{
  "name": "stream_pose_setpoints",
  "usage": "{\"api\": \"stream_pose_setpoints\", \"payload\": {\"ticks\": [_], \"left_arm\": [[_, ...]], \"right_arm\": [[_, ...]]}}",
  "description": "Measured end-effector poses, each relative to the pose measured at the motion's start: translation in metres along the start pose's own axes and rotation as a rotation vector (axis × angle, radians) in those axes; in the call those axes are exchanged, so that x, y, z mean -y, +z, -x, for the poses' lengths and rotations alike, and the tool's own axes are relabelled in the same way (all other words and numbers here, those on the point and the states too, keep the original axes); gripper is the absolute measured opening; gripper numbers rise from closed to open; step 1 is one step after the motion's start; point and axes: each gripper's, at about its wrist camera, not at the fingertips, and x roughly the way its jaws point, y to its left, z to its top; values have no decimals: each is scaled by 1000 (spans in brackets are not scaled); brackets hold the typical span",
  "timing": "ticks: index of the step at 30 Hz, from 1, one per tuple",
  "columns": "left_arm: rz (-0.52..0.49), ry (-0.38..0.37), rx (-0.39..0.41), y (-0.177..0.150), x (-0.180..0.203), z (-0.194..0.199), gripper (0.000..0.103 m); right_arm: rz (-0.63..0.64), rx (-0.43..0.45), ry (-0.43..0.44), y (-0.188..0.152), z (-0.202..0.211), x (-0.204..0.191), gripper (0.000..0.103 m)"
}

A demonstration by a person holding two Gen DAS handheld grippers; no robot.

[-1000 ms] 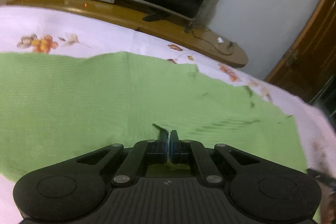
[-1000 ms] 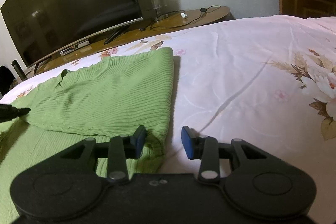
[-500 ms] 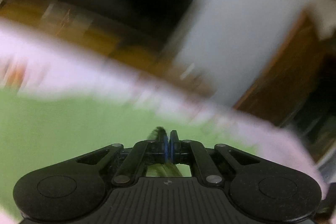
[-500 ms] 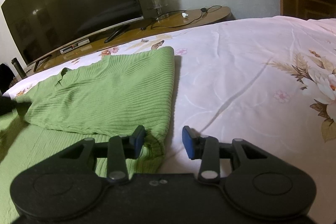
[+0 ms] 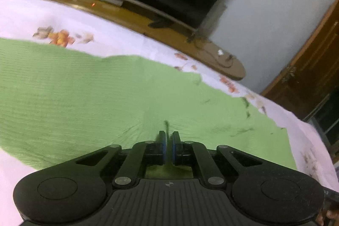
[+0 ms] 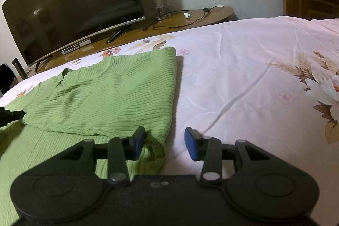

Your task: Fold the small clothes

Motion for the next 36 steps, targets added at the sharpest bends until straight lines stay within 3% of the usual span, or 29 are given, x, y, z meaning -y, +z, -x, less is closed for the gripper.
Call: {"api": "stream_pose_setpoints", "payload": {"ticks": [4, 9, 15, 17, 18, 19, 22, 25, 28, 32, 33, 36], "left_arm": [[-68, 56, -70, 6, 12, -25, 3], [-80, 20, -50, 9, 15, -35, 3], [-108, 175, 54, 8, 6, -5, 3], [-103, 145, 94, 16, 14, 2, 3], [-112, 102, 105, 20, 26, 1, 3], [-133, 38, 95, 23, 43, -6, 3], [-241, -114, 7, 17, 110, -45, 3], [-285, -192, -77, 4, 157, -91, 3], [-294, -167, -149, -9, 171, -127, 2], [-248, -82, -66, 0, 133, -108, 2], [-230, -86, -64, 0, 119, -101, 2], [-226, -45, -35, 7, 99, -83, 3]], "right_arm": [[-8, 55, 7, 5, 5, -2, 40], [29, 43, -4, 11, -6, -9, 38], [55, -1, -70, 22, -16, -4, 37], [51, 46, -45, 30, -10, 1, 39], [51, 68, -31, 35, -10, 1, 35], [53, 85, -15, 40, -12, 1, 24], [92, 96, -8, 61, -34, -11, 19], [99, 92, 1, 74, -59, -21, 19], [136, 60, 11, 78, -82, -30, 18], [138, 42, -88, 80, -97, -17, 21], [102, 43, -114, 82, -95, -6, 28], [38, 102, -76, 84, -79, 12, 24]]}}
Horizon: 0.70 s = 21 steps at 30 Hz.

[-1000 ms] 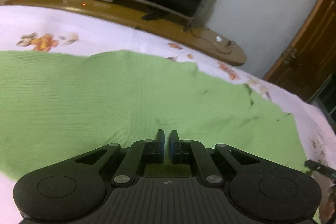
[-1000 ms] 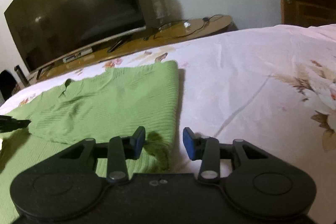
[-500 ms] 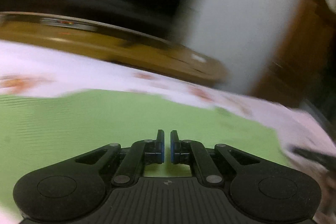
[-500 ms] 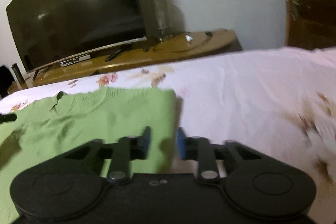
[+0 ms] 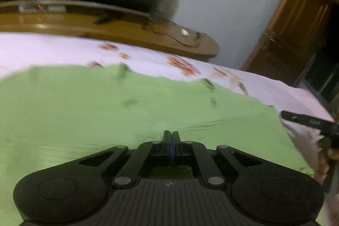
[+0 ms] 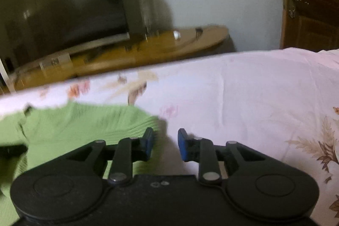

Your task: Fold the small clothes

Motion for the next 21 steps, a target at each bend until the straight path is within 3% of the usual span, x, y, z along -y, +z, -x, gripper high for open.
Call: {"api": "stream_pose_setpoints", "payload": {"ticks": [4, 6, 7, 11, 13, 15, 17, 21], "left_arm": [[33, 19, 9, -6, -20, 11, 3], [41, 26, 30, -7, -21, 17, 3], [35, 41, 51, -6, -20, 23, 3], [39, 55, 73, -9, -29, 40, 3], [17, 97, 47, -15, -32, 42, 3], [-13, 126, 31, -22, -39, 48, 3], [-14, 135, 28, -26, -47, 53, 3], [-21, 135, 68, -27, -40, 71, 3]], "right_arm": [[39, -3, 59, -3, 0, -7, 21], [87, -63, 16, -11, -12, -14, 22], [83, -46, 15, -10, -8, -15, 24], [26, 26, 87, -11, 39, -20, 30], [65, 33, 153, -21, 62, -29, 25], [139, -36, 196, -41, 75, -37, 17], [228, -123, 124, -66, 73, -33, 16], [113, -69, 133, -58, 87, -18, 20]]}}
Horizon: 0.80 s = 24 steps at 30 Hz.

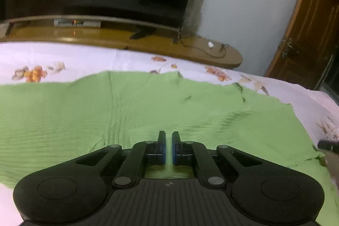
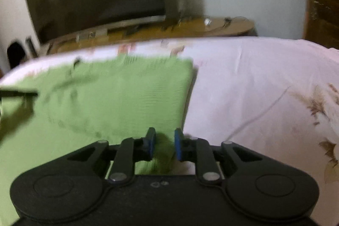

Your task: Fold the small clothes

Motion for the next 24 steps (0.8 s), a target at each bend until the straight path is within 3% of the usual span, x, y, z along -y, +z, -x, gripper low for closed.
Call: {"api": "stream_pose_setpoints", "payload": {"ticks": [3, 5, 8, 11, 12, 14, 15, 17, 18, 21, 24], "left_arm": [[-55, 60, -51, -12, 3, -8, 3], [-40, 46, -42, -10, 2, 0, 3], [-19, 43, 23, -5, -3, 14, 3], [-50, 97, -72, -8, -4, -5, 5], [-80, 106, -63, -8, -2, -5, 5], [-44, 116, -71, -4, -2, 6, 6], [-29, 107, -40, -4, -6, 18, 9], [28, 128, 20, -10, -22, 42, 55], [63, 158, 43, -13, -34, 53, 92], [206, 207, 119, -30, -88, 99, 92], [431, 246, 193, -45, -163, 141, 67]], "right_arm": [[-12, 30, 17, 8, -2, -10, 20], [44, -82, -37, 1, -24, -17, 20], [21, -30, -33, 10, -18, -19, 26], [-2, 31, -39, 21, -18, -24, 30], [7, 7, -50, 21, -27, -28, 30], [42, -104, -103, 18, -52, -35, 31], [52, -84, -115, 20, -49, -40, 33], [27, -42, -59, 26, -39, -49, 31], [26, -19, -33, 28, -34, -56, 31], [66, -33, -17, 27, -35, -74, 31], [17, -34, 7, 23, -38, -77, 31]]}}
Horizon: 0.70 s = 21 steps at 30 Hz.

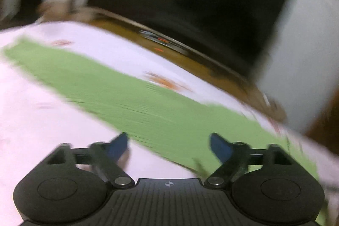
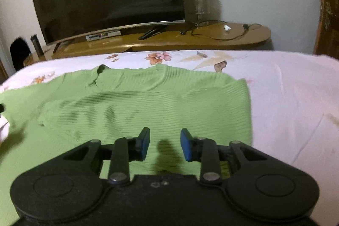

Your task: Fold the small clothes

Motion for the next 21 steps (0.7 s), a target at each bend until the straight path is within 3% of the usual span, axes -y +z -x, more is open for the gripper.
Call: {"api": "stream_pose_setpoints", "payload": {"ticks": [5, 8, 9, 10, 12, 15, 21], "left_arm": [[382, 73, 108, 37, -138, 14, 65], [511, 57, 113, 51, -188, 1, 48], [535, 48, 104, 56, -199, -6, 38], [542, 54, 92, 61, -207, -13, 24], [543, 76, 70, 72, -220, -31, 8], [592, 45, 57, 81, -236, -50, 6], [408, 80, 89, 102, -202, -59, 3]], "right_arm": [[-79, 9, -55, -5, 5, -7, 32], [-86, 13, -92, -10, 19, -17, 32], [-95, 16, -104, -10, 21, -18, 32], [-112, 18, -115, -10, 22, -17, 32], [-163, 19, -138, -8, 23, -14, 32], [-198, 32, -162, -4, 27, -13, 33], [-189, 43, -187, -6, 37, -14, 33]]}}
